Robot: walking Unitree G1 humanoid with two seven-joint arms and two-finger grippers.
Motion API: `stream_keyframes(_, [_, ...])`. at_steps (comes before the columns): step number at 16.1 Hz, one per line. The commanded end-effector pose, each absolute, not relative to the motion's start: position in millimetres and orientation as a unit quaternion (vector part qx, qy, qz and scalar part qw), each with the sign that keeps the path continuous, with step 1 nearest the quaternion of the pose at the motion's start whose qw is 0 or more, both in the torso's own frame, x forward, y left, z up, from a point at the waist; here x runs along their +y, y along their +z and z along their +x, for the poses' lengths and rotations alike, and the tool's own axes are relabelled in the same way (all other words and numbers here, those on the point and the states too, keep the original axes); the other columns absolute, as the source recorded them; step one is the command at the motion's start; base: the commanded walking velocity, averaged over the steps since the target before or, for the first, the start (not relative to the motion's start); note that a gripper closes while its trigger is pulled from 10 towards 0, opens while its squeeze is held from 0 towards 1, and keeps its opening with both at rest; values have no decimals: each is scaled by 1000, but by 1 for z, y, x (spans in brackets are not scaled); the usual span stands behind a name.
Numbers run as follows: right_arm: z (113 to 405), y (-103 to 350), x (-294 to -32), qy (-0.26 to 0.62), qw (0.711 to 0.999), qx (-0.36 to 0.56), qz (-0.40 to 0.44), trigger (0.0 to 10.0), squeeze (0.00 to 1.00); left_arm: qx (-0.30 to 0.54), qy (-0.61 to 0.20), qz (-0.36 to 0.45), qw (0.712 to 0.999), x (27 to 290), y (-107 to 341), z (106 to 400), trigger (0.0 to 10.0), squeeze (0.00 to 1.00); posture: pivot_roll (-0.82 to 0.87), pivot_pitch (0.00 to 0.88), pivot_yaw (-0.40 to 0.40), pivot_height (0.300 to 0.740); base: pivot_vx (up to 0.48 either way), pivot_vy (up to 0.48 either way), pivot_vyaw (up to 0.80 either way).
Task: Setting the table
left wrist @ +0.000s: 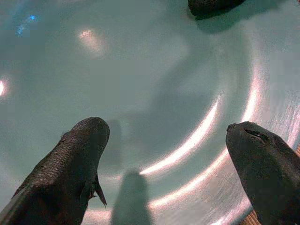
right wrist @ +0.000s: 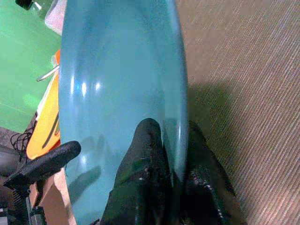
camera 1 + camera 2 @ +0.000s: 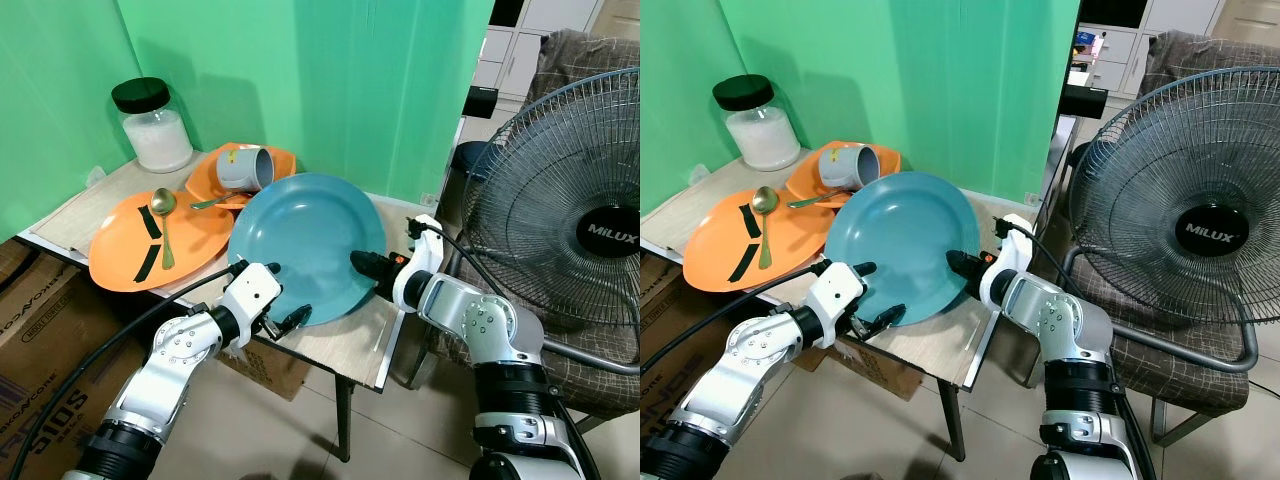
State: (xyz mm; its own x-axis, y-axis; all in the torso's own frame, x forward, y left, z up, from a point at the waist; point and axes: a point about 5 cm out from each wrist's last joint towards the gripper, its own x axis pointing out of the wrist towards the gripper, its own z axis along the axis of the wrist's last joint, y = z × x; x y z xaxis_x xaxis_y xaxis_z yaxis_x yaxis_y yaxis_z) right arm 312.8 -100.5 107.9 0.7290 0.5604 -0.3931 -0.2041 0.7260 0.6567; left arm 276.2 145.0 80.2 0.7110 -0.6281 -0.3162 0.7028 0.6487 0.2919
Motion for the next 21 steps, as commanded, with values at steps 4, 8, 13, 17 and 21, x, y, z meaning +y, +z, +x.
stream_keyframes(4, [317,119,-110,206,885,258,328,0,0,15,-350,175,920,142,120,284,10000,0,88,0,59,740,0,0,0])
stream_keyframes(8, [311,144,-137,196,898,204,336,0,0,-53,-340,122,931,135,164,271,10000,0,82,0,64,740,0,0,0])
stream_keyframes(13, [270,181,-161,196,931,116,285,0,0,-37,-271,99,957,145,167,248,10000,0,70,0,65,740,0,0,0])
stream_keyframes(17, [242,190,-168,165,969,58,173,10000,0,-5,-194,95,976,155,160,246,10000,0,71,0,50,740,0,0,0])
stream_keyframes(21, [235,193,-158,162,976,20,147,10000,0,-13,-150,102,983,156,161,247,10000,0,79,0,37,740,0,0,-567])
